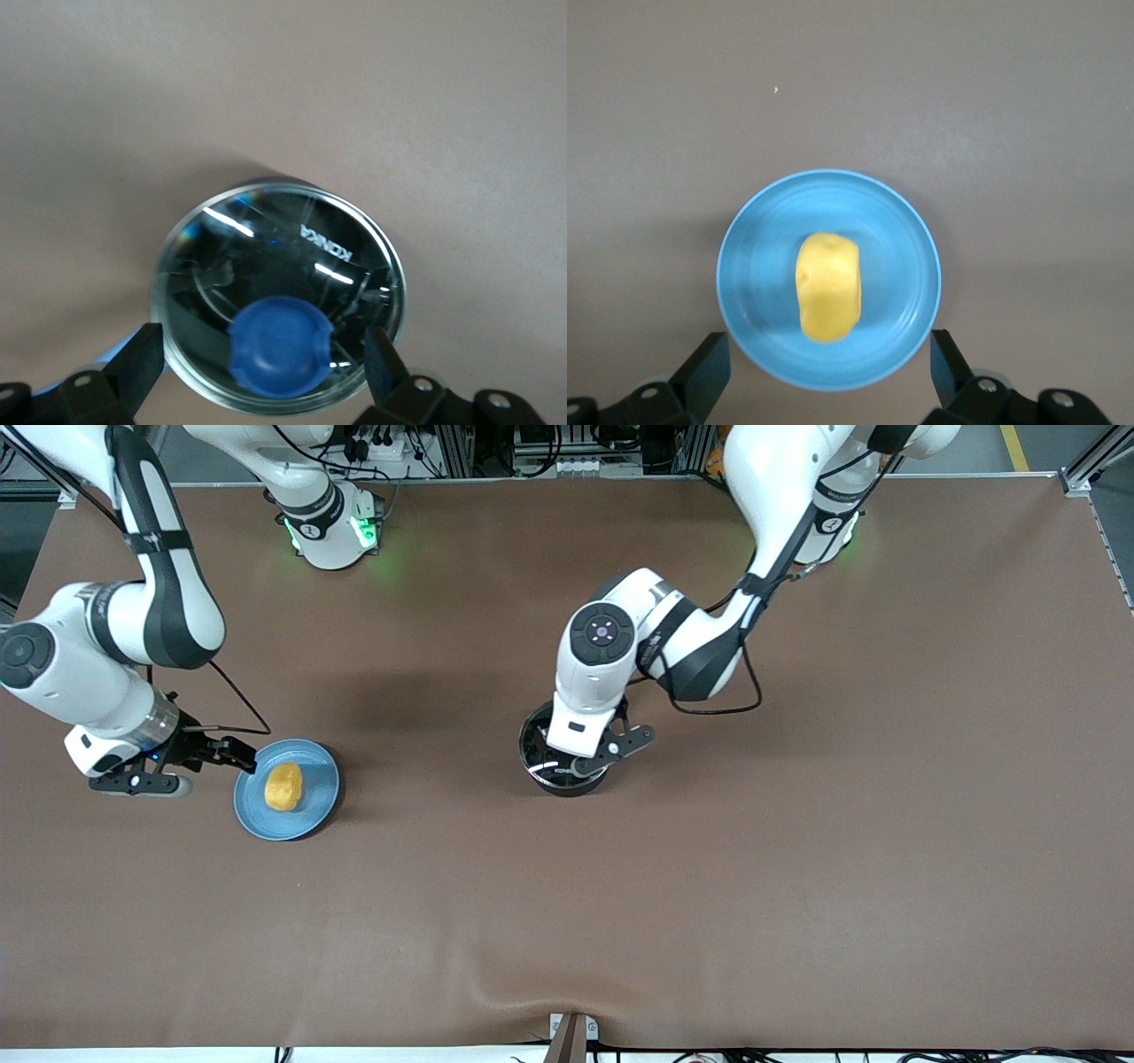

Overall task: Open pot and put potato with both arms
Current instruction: 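Reach the left gripper to the lid knob while the right gripper reaches the potato, then grasp the lid knob with the left gripper while the right gripper grasps the potato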

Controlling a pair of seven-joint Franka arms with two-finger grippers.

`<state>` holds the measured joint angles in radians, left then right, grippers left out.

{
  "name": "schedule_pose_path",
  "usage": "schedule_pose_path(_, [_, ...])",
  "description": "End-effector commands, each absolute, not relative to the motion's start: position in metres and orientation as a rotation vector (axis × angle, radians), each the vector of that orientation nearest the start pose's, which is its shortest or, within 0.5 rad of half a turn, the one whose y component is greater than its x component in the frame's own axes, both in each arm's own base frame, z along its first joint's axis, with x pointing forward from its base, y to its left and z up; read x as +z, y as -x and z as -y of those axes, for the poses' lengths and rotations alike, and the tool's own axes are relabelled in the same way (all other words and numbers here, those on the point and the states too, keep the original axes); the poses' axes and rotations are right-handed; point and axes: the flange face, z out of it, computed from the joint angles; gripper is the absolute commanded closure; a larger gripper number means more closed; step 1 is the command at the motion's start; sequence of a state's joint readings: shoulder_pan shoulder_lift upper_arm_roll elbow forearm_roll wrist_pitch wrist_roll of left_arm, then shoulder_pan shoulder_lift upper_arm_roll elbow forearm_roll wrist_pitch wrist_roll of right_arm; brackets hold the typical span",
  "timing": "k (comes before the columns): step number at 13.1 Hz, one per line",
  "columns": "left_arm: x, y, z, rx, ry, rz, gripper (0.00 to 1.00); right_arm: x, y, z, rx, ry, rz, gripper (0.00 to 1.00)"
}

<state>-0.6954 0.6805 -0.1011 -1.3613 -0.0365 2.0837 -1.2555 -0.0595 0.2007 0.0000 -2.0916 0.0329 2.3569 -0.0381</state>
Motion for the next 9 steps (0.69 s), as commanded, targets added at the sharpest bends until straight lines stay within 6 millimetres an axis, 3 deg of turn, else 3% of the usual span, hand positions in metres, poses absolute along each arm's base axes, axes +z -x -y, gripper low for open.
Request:
schedule_pose_path(1, [0.31,-0.521,0.533,0.07,3.131,0.852,0.0,0.29,-0.584,0.04,-0.18,3.113,-0.017,0.0])
schedule_pose_path(3, [0.304,-0.517,0.535,0.06,3.123,0.824,0.0,0.26,-0.584,0.045,-0.159,3.115,-0.032,0.0])
schedule_pose_path(7, [0.292,-0.516,0.534,0.047,3.106,0.789,0.0,0.227,-0.582,0.044,-0.121,3.115,-0.032,0.0])
schedule_pose_path(8, [0.292,-0.516,0.535,0.046,3.108,0.781,0.21,0.224,-0.582,0.043,-0.114,3.114,-0.032,0.0])
schedule_pose_path(9, [0.292,-0.517,0.534,0.048,3.108,0.782,0.49,0.223,-0.581,0.042,-0.111,3.114,-0.03,0.0])
